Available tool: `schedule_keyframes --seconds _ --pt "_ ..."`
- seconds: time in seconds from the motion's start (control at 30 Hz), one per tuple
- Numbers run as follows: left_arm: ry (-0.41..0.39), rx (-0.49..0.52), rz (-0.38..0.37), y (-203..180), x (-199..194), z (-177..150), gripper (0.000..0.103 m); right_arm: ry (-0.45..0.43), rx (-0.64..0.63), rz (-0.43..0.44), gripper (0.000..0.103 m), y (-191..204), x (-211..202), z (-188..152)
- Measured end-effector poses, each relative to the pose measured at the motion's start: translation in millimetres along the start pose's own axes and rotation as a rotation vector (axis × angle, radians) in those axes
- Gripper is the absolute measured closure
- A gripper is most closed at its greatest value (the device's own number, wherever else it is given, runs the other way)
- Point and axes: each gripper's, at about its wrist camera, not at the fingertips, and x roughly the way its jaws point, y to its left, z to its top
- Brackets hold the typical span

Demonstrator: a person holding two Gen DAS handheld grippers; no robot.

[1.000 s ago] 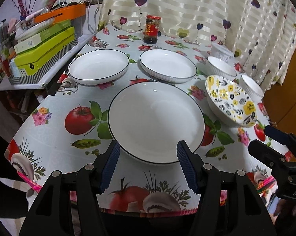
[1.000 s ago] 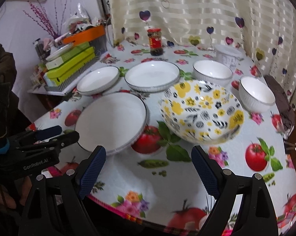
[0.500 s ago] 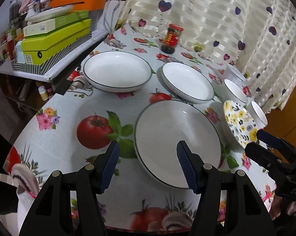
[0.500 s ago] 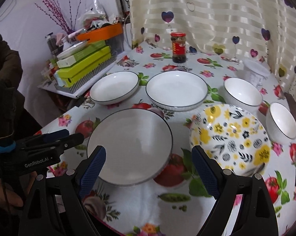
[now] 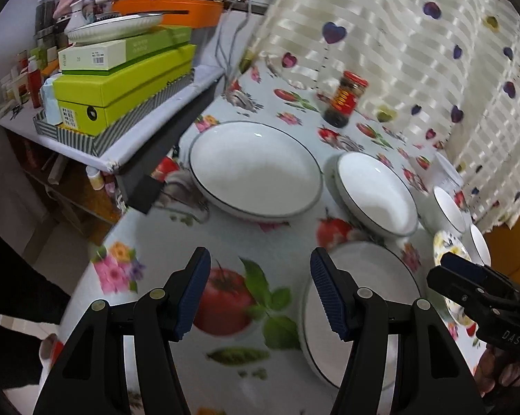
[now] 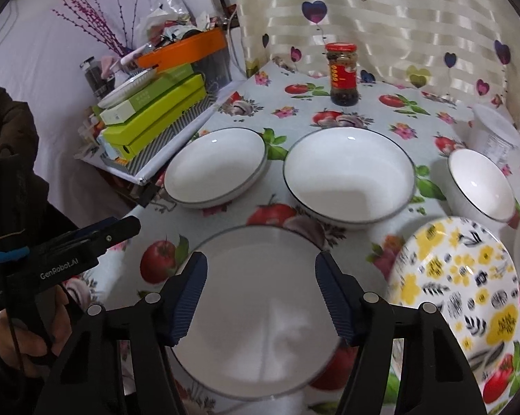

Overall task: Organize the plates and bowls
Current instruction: 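Move both tools toward the large white black-rimmed plate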

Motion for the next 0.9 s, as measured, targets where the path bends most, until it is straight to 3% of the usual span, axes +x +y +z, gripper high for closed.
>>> schedule_keyframes --seconds 0.4,0.6,0.73,0.9 --pt "0.006 -0.087 0.028 39.9 42.9 49.2 0.042 0.099 0.069 0.105 0.038 -3.4 63.0 49.2" --pt "0.033 -0.106 0.054 52.2 78.2 64.3 0.042 0.155 0.12 0.117 0.054 -13.5 100.0 68.0" --pt "0.04 -0.124 0.063 58.9 95.6 70.5 0.044 0.182 0.127 0.112 0.054 -12.9 120.2 70.4" --pt "0.09 -0.137 0.06 65.4 114.9 73.2 0.081 0.204 0.132 0.126 0.055 -10.5 136.5 72.7"
